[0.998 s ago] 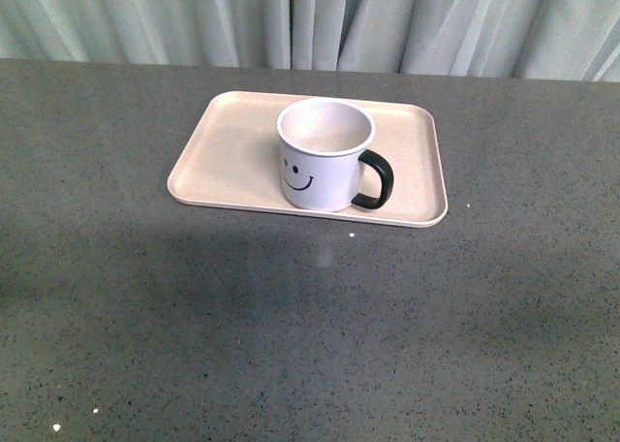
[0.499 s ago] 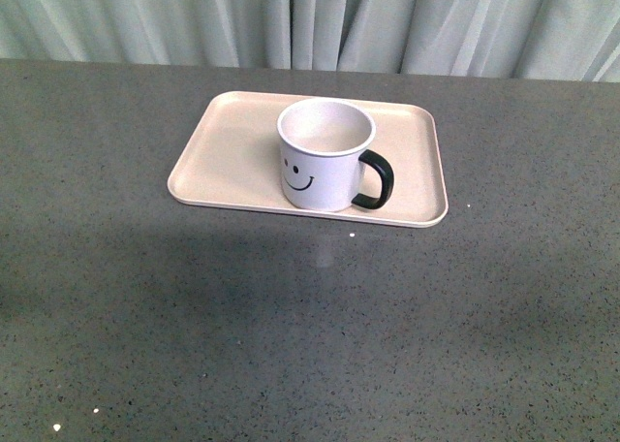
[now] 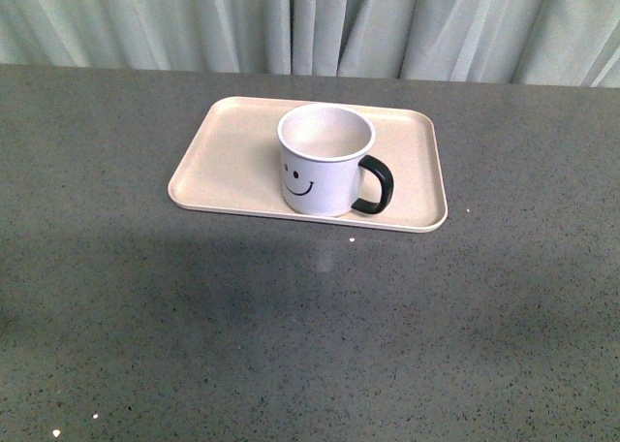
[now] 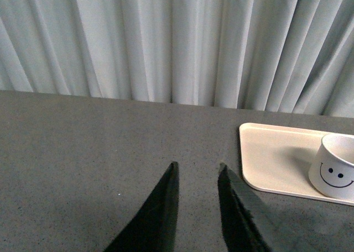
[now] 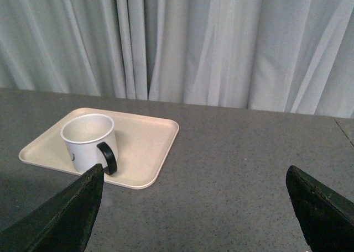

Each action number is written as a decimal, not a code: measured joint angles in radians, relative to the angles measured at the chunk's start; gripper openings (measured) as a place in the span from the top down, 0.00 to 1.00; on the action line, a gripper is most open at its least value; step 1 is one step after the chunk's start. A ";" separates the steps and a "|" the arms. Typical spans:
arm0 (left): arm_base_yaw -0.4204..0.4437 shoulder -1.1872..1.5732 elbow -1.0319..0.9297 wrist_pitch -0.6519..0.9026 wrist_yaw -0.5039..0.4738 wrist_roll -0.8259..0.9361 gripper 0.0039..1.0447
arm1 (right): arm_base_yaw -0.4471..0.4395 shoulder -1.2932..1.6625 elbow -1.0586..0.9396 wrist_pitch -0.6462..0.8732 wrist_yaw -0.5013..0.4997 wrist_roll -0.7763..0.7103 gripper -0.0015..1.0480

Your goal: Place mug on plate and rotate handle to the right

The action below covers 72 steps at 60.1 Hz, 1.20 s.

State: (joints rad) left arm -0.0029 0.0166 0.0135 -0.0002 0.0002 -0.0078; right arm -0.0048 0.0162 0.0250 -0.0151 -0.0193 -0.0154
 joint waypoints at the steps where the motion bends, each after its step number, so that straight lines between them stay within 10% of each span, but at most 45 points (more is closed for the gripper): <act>1: 0.000 0.000 0.000 0.000 0.000 0.000 0.74 | -0.015 0.029 0.024 -0.063 -0.054 -0.015 0.09; 7: 0.000 0.000 0.000 0.000 0.001 0.000 0.57 | -0.084 0.355 0.199 -0.348 -0.247 -0.095 0.09; 25: 0.000 0.000 0.000 0.000 0.000 0.000 0.08 | -0.026 1.140 0.589 -0.023 -0.146 -0.090 0.09; 72: 0.000 0.000 0.000 0.000 0.000 0.003 0.09 | 0.245 1.979 1.320 -0.185 -0.020 0.203 0.09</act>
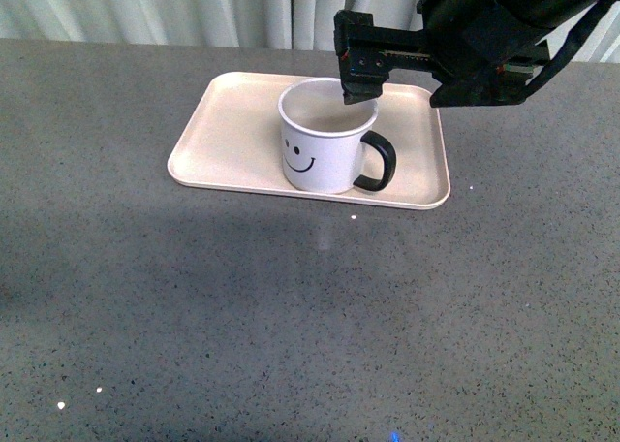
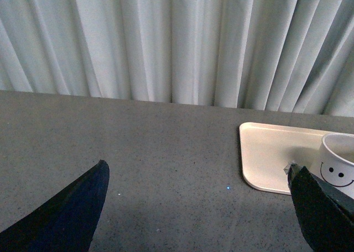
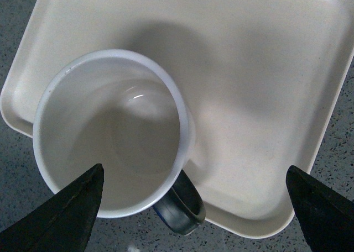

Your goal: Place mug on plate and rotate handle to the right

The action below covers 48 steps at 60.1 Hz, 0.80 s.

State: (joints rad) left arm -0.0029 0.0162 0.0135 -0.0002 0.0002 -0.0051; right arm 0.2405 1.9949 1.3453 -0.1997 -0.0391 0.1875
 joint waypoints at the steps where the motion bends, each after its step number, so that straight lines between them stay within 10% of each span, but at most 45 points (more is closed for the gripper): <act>1: 0.000 0.000 0.000 0.000 0.000 0.000 0.09 | 0.001 0.004 0.005 -0.002 0.000 0.003 0.09; 35: 0.000 0.000 0.000 0.000 0.000 0.000 0.09 | 0.034 0.129 0.200 -0.150 0.013 0.045 0.96; 48: 0.000 0.000 0.000 0.000 0.000 0.000 0.09 | 0.007 0.134 0.296 -0.249 -0.061 -0.112 0.98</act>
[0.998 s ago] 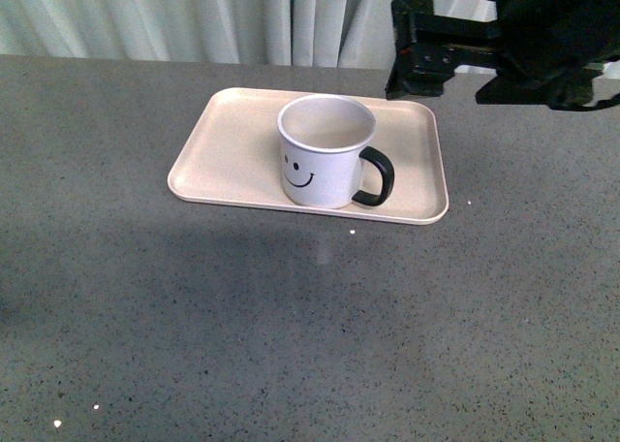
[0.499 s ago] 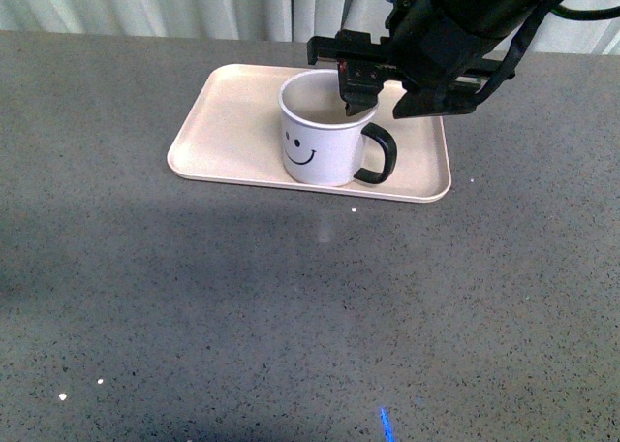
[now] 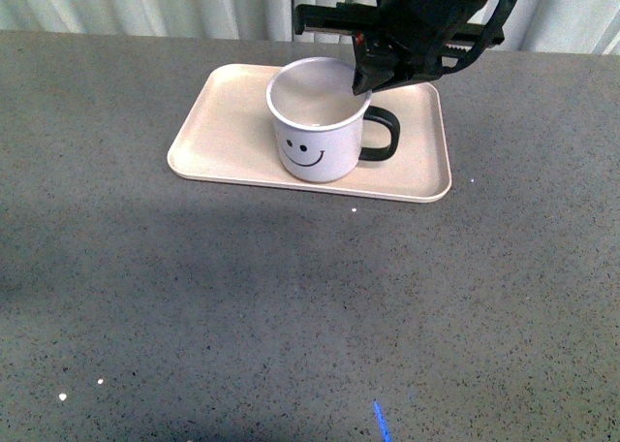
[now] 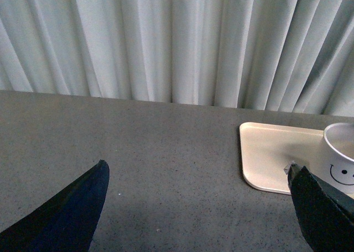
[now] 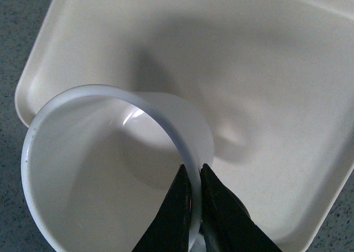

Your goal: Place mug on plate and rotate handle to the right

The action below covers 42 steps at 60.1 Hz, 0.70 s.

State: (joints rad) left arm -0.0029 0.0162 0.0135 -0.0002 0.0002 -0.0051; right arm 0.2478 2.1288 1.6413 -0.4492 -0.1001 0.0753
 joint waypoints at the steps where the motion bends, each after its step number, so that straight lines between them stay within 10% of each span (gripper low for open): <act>1: 0.000 0.000 0.000 0.000 0.000 0.000 0.09 | -0.004 0.003 0.010 -0.008 -0.011 -0.020 0.98; 42: 0.000 0.000 0.000 0.000 0.000 0.000 0.09 | -0.091 0.133 0.144 -0.090 -0.176 -0.206 0.98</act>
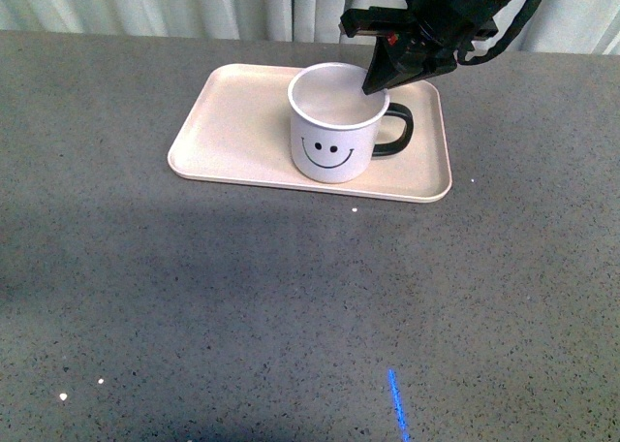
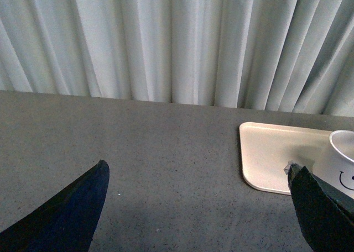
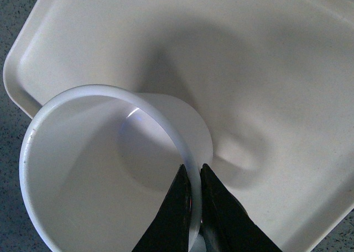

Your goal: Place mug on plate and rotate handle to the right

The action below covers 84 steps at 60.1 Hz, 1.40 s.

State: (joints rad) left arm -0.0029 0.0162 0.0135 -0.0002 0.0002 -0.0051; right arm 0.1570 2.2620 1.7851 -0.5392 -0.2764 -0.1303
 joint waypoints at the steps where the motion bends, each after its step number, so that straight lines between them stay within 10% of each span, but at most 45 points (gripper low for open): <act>1: 0.000 0.000 0.000 0.000 0.000 0.000 0.09 | 0.000 0.002 0.004 -0.001 0.001 -0.003 0.97; 37: 0.000 0.000 0.000 0.000 0.000 0.000 0.09 | -0.005 -0.175 -0.082 0.137 -0.111 -0.103 0.08; 41: 0.000 0.000 0.000 0.000 0.000 0.000 0.09 | -0.005 -0.194 -0.088 0.153 -0.094 -0.099 0.10; 51: 0.000 0.000 0.000 0.000 0.000 0.000 0.09 | 0.005 -0.323 -0.567 1.017 0.392 0.061 0.35; 58: 0.000 0.000 0.000 0.000 0.000 0.000 0.09 | -0.020 -0.441 -0.845 1.380 0.407 0.099 0.53; 74: 0.000 0.000 0.000 0.000 0.000 0.000 0.09 | -0.063 -0.673 -1.217 1.557 0.367 0.117 0.97; 84: 0.000 0.000 0.000 0.000 0.000 0.000 0.09 | -0.081 -0.791 -1.371 1.584 0.347 0.119 0.98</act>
State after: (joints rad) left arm -0.0029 0.0162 0.0135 -0.0002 0.0002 -0.0048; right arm 0.0757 1.4708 0.4137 1.0447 0.0704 -0.0109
